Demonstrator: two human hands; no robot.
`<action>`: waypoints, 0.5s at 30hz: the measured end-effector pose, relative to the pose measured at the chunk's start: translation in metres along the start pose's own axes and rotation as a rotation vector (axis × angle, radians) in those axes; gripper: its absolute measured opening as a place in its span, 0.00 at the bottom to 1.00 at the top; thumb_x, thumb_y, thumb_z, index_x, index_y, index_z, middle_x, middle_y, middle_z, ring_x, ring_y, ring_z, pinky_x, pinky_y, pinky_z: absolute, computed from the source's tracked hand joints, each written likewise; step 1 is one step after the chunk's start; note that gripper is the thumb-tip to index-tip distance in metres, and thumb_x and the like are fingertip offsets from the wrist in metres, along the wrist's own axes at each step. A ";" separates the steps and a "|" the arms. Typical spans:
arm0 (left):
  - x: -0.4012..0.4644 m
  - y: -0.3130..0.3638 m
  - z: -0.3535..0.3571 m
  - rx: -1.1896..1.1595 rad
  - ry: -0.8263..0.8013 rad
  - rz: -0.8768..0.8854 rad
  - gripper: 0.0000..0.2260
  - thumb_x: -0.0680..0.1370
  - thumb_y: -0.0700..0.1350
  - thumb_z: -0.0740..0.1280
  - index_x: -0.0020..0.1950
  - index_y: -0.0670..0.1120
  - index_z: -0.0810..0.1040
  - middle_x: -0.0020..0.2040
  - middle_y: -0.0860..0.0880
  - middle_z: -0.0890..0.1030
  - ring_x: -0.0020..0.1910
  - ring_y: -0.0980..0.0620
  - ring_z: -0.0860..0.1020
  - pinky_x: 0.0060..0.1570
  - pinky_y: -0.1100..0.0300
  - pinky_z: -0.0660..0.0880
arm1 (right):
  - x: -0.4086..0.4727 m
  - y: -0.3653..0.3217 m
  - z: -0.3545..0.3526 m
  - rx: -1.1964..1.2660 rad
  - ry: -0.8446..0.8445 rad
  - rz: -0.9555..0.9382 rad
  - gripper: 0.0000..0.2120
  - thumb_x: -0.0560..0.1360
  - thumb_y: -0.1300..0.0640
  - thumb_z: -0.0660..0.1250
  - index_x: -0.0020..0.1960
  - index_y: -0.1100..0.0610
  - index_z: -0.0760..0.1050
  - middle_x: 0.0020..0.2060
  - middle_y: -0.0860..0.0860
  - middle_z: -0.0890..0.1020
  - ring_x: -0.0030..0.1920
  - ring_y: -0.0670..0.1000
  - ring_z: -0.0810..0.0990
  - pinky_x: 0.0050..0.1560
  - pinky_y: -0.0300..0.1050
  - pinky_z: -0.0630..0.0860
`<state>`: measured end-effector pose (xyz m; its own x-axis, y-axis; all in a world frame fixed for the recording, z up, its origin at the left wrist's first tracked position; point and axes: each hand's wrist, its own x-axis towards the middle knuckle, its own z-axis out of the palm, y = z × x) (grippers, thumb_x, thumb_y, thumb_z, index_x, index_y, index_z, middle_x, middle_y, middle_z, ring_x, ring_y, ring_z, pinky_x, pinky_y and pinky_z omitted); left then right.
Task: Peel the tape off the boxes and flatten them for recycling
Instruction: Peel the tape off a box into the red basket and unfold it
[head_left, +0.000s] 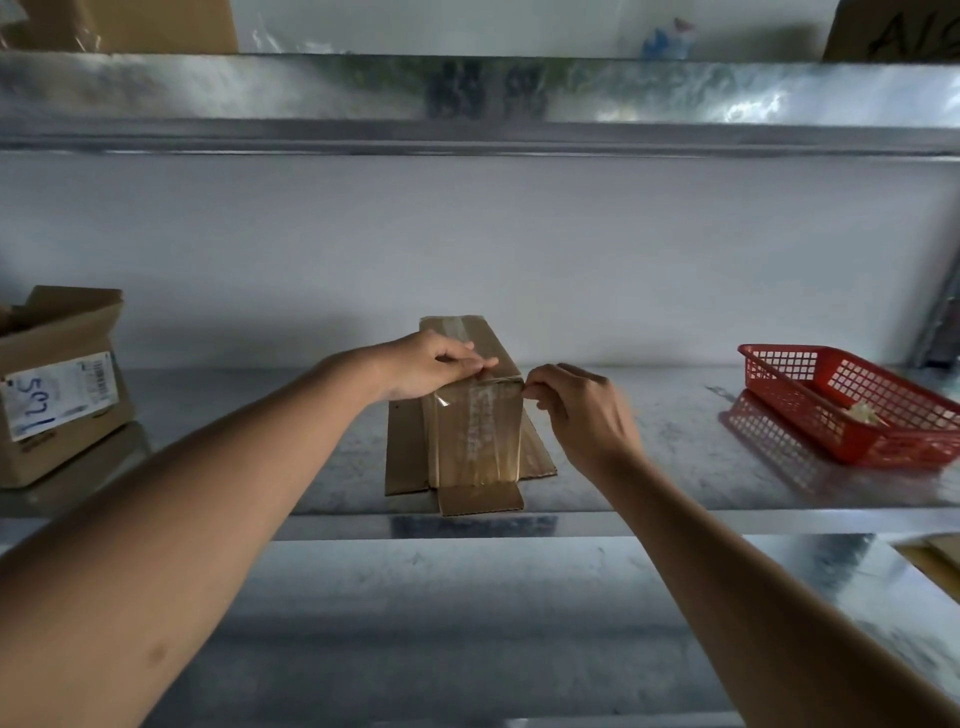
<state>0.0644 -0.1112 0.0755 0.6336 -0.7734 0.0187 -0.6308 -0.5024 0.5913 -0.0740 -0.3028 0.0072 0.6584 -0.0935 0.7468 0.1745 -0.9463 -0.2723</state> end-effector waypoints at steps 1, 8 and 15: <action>-0.001 0.001 0.000 0.014 0.005 -0.005 0.17 0.81 0.63 0.62 0.69 0.63 0.79 0.81 0.58 0.62 0.81 0.54 0.59 0.74 0.55 0.52 | 0.003 -0.001 -0.005 -0.041 -0.033 -0.026 0.13 0.82 0.52 0.60 0.51 0.54 0.83 0.47 0.47 0.86 0.43 0.54 0.84 0.37 0.53 0.81; -0.007 0.007 -0.002 0.119 0.013 0.009 0.38 0.67 0.79 0.56 0.68 0.61 0.80 0.81 0.60 0.62 0.80 0.53 0.61 0.79 0.48 0.55 | 0.025 -0.007 -0.023 -0.332 -0.271 -0.171 0.07 0.84 0.60 0.62 0.56 0.52 0.78 0.46 0.47 0.79 0.38 0.54 0.79 0.36 0.51 0.78; 0.001 -0.010 0.003 0.098 0.029 0.038 0.22 0.80 0.69 0.57 0.71 0.65 0.76 0.81 0.61 0.61 0.80 0.56 0.59 0.80 0.50 0.54 | 0.034 -0.006 -0.026 -0.280 -0.331 -0.139 0.07 0.83 0.60 0.64 0.51 0.50 0.77 0.47 0.46 0.82 0.40 0.52 0.81 0.39 0.51 0.78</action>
<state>0.0700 -0.1075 0.0672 0.6203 -0.7818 0.0638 -0.6943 -0.5093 0.5085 -0.0723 -0.3084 0.0499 0.8494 0.1008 0.5180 0.1025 -0.9944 0.0256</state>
